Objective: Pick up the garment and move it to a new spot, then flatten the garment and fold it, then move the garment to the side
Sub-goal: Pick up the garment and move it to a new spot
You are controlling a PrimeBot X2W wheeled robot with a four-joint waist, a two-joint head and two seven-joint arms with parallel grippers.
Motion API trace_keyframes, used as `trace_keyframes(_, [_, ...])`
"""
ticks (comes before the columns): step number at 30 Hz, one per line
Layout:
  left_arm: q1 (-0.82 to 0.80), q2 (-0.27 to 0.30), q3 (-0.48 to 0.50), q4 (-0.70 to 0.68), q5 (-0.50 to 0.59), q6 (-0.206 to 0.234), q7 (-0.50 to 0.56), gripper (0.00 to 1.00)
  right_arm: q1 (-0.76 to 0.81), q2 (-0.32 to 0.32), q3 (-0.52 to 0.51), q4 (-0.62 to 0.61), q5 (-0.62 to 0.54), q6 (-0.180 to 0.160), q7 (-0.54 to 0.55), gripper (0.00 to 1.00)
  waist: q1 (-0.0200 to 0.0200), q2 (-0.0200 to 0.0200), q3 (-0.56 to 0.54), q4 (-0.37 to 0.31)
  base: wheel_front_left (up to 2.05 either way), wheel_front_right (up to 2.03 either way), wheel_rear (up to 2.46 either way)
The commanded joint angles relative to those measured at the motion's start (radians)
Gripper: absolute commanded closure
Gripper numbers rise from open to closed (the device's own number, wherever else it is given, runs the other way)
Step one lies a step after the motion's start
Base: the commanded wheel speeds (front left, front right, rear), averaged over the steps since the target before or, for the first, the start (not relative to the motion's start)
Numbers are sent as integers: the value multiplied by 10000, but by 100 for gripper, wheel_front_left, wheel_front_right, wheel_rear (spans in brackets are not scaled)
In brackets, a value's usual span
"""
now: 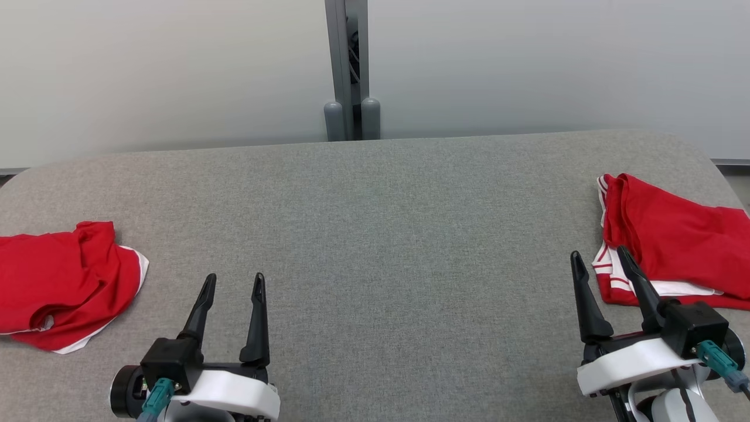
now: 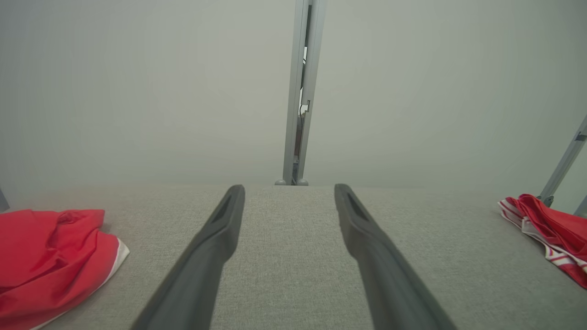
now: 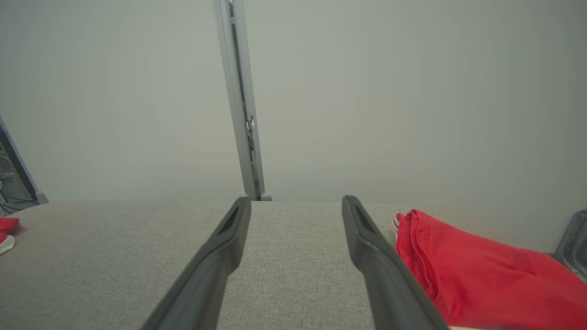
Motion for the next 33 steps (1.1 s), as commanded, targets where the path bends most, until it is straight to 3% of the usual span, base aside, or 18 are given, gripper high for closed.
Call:
trace_keyframes(1, [70,42,-11,33,-41,25,-10,0,65,-27,8,47,35,2,-2,0,0,-1,-10,6,0,0,0])
trace_keyframes(16, [-166,42,-171,134,-80,-37,-10,0,50,-23,4,-3,164,2,-2,0,0,-1,157,452,0,0,0])
trace_keyframes(33, [-166,41,197,146,172,-127,-10,0,15,-32,376,9,427,2,-2,0,0,-1,307,3293,0,0,0])
